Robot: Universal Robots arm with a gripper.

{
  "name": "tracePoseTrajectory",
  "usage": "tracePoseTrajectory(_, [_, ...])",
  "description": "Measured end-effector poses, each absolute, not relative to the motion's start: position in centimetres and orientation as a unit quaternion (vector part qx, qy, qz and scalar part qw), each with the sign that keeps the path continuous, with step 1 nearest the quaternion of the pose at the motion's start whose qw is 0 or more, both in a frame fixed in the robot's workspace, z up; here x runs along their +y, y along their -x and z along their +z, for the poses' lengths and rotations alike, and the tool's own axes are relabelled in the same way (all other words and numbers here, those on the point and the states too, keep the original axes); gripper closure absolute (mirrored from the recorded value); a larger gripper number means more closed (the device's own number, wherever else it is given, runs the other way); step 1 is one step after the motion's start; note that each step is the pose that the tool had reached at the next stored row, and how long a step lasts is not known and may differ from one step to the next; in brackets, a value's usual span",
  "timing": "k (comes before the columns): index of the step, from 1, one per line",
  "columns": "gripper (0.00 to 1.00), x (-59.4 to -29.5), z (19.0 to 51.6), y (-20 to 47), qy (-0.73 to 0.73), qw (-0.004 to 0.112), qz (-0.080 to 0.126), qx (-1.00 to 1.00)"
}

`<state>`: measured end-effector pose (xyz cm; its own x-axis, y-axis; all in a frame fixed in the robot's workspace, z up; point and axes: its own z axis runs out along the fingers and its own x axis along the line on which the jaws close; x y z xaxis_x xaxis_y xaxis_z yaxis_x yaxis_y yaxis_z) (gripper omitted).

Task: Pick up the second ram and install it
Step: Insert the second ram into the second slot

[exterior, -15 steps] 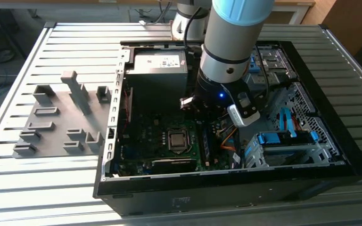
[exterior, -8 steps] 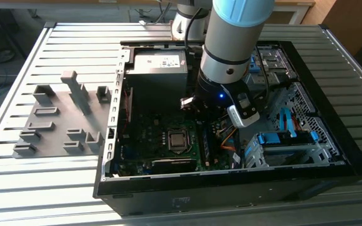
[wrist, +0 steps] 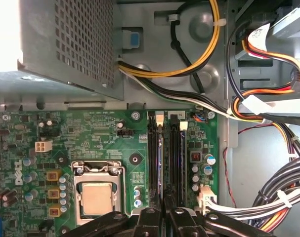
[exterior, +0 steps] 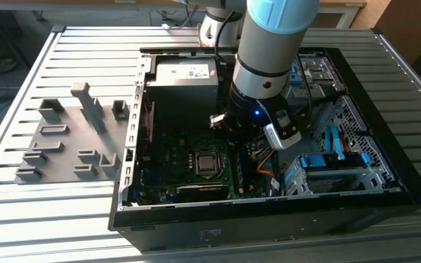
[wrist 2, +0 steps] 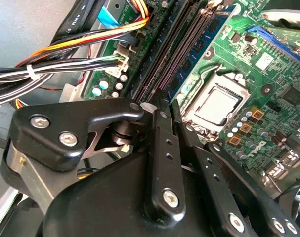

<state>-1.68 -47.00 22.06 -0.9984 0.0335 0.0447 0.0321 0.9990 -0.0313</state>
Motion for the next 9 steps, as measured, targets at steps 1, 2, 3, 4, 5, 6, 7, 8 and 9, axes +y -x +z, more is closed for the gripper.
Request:
tracePoseTrajectory(1, [0.86,-47.01,22.01,1.68,0.016,0.023,0.015,-0.999])
tracePoseTrajectory(2, [0.86,-47.01,21.98,1.68,0.017,0.023,0.015,-0.999])
tracePoseTrajectory(3, [0.86,-47.01,21.97,1.68,0.017,0.023,0.015,-0.999])
tracePoseTrajectory(4, [0.86,-47.01,21.95,1.68,0.018,0.023,0.015,-0.999])
tracePoseTrajectory(5, [0.86,-47.00,21.94,1.68,0.019,0.023,0.015,-0.999])
tracePoseTrajectory(6, [0.86,-47.00,21.92,1.68,0.021,0.023,0.015,-0.999])
tracePoseTrajectory(7, [0.86,-47.00,21.91,1.68,0.023,0.023,0.015,-0.999])
tracePoseTrajectory(8, [0.86,-47.00,21.91,1.68,0.024,0.023,0.015,-0.999])
tracePoseTrajectory(9, [0.86,-47.00,21.90,1.68,0.025,0.023,0.015,-0.999])
